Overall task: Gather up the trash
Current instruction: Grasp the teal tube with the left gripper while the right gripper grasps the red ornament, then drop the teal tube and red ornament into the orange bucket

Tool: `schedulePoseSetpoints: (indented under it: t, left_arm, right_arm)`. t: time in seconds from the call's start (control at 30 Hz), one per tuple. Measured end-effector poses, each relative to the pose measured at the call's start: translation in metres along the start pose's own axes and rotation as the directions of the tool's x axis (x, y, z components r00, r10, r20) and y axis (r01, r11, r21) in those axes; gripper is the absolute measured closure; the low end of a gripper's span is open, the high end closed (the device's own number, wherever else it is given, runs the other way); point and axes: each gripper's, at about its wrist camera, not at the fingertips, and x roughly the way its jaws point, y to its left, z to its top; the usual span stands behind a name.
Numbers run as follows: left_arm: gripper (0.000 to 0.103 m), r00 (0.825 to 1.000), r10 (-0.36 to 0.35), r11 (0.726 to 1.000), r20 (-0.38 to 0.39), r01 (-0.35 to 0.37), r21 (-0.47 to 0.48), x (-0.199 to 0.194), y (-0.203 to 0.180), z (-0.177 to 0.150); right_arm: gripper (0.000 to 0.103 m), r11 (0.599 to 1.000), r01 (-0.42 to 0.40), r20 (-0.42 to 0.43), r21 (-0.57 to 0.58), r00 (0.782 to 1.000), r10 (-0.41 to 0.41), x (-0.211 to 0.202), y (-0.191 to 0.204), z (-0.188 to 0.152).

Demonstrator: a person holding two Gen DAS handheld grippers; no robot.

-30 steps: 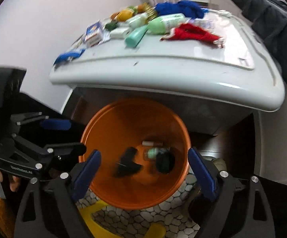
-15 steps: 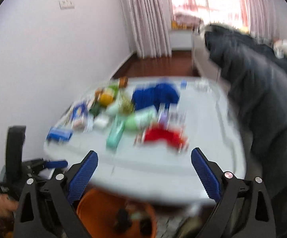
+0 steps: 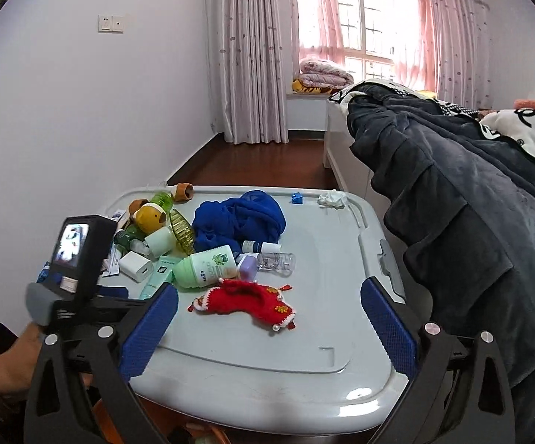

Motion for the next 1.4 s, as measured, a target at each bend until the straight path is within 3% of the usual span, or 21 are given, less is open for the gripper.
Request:
schedulePoseSetpoints:
  t: [0.07,0.13,0.17,0.37,0.6,0.7,0.87,1.07,1.17,1.23,1.27,1.33,1.37,1.4]
  left_arm:
    - [0.031,0.999,0.035,0.999,0.028,-0.035,0.031,0.002,-0.003,0.000]
    - [0.064,0.996,0.057,0.996,0.062,-0.061,0.070,0.001,-0.003,-0.002]
    - [0.072,0.996,0.059,0.995,0.065,-0.064,0.079,0.000,-0.002,-0.002]
    - [0.072,0.999,-0.038,0.999,0.028,0.037,0.035,-0.015,0.018,-0.006]
    - [0.072,0.986,-0.100,0.992,0.130,0.089,0.093,-0.070,0.019,-0.020]
    - [0.072,0.976,-0.135,0.986,0.172,0.115,0.120,-0.083,0.016,-0.032]
    - [0.072,0.965,-0.208,0.974,0.157,0.189,0.127,-0.078,0.015,-0.039]
    - [0.072,0.962,-0.231,0.970,0.147,0.216,0.115,-0.076,0.021,-0.041]
    - [0.072,0.961,-0.234,0.968,0.147,0.218,0.121,-0.077,0.022,-0.043]
    - [0.072,0.961,-0.236,0.968,0.146,0.219,0.125,-0.077,0.024,-0.044]
    - [0.072,0.960,-0.237,0.968,0.147,0.220,0.123,-0.078,0.025,-0.045]
    - [0.072,0.960,-0.238,0.968,0.147,0.221,0.122,-0.079,0.027,-0.045]
    - [0.072,0.960,-0.240,0.967,0.148,0.223,0.120,-0.079,0.028,-0.045]
    - [0.072,0.959,-0.241,0.967,0.147,0.225,0.119,-0.080,0.028,-0.045]
  right_arm:
    - [0.005,1.000,-0.015,-0.015,0.027,1.000,0.016,0.003,-0.005,0.001]
    - [0.005,0.999,-0.006,-0.025,0.035,1.000,0.007,0.005,-0.008,0.000]
    - [0.005,0.999,-0.001,-0.033,0.034,0.999,0.002,0.006,-0.008,0.000]
    - [0.005,1.000,0.016,-0.094,-0.007,0.995,-0.017,0.024,-0.006,-0.007]
    - [0.005,0.993,-0.075,-0.214,-0.089,0.975,0.055,0.063,0.014,-0.014]
    - [0.005,0.987,-0.086,-0.267,-0.137,0.962,0.047,0.090,0.023,-0.019]
    - [0.005,0.978,-0.082,-0.321,-0.192,0.947,0.017,0.133,0.033,-0.026]
    - [0.005,0.985,-0.141,-0.361,-0.101,0.927,0.095,0.161,0.038,-0.021]
    - [0.010,0.989,-0.086,-0.390,-0.124,0.920,0.031,0.175,0.043,-0.023]
    - [0.015,0.986,-0.062,-0.393,-0.153,0.919,-0.003,0.180,0.048,-0.024]
    - [0.023,0.985,-0.059,-0.389,-0.160,0.921,-0.008,0.180,0.050,-0.024]
    - [0.057,0.986,-0.052,-0.378,-0.158,0.926,-0.012,0.177,0.051,-0.022]
    - [0.088,0.987,-0.038,-0.375,-0.156,0.927,-0.024,0.176,0.049,-0.020]
    - [0.088,0.990,-0.042,-0.376,-0.136,0.927,-0.012,0.175,0.047,-0.020]
